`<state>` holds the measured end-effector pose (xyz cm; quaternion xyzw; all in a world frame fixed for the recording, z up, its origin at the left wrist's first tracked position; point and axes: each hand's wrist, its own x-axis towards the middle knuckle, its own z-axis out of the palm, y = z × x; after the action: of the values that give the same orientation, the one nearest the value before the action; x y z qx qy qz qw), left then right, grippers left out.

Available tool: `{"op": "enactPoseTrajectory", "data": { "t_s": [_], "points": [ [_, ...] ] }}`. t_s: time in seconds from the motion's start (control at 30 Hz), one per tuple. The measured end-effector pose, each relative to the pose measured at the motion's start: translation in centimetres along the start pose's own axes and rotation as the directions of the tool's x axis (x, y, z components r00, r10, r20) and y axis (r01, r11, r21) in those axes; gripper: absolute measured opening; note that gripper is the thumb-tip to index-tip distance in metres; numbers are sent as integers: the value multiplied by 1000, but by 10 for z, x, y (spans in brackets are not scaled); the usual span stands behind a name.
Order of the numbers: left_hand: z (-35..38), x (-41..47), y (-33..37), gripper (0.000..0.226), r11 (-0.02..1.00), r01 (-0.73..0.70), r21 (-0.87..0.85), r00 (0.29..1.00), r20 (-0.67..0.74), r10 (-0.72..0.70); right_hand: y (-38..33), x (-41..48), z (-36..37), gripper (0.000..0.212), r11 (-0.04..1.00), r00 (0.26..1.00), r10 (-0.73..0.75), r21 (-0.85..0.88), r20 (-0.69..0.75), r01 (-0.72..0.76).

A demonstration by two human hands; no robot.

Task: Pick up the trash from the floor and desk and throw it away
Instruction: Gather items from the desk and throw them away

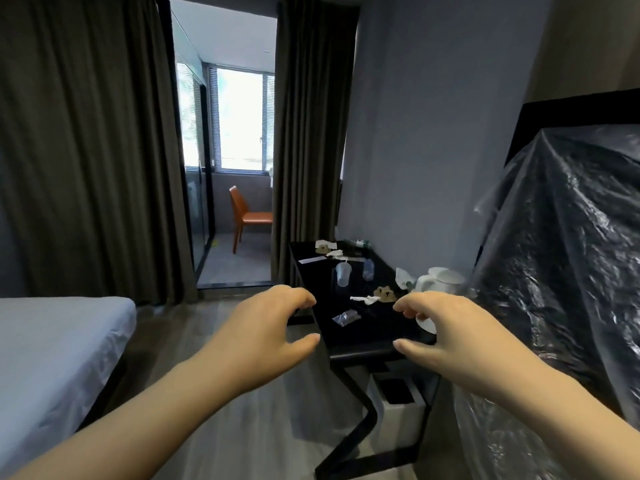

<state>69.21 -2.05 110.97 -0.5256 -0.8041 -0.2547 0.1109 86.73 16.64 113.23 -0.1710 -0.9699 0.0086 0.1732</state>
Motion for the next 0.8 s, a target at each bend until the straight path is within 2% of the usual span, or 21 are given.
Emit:
{"op": "enactPoseTrajectory", "data": {
  "t_s": [0.4, 0.63, 0.8],
  "points": [
    [33, 183, -111, 47, 998, -8, 66, 1000, -29, 9, 50, 210, 58, 39, 994, 998, 0, 109, -64, 7],
    [60, 265, -177, 45, 999, -9, 37, 1000, -7, 9, 71, 312, 96, 43, 994, 999, -2, 113, -48, 7],
    [82, 318, -239, 44, 999, -38, 3, 999, 18, 38, 76, 373, 137, 43, 990, 998, 49, 132, -34, -44]
  ]
}}
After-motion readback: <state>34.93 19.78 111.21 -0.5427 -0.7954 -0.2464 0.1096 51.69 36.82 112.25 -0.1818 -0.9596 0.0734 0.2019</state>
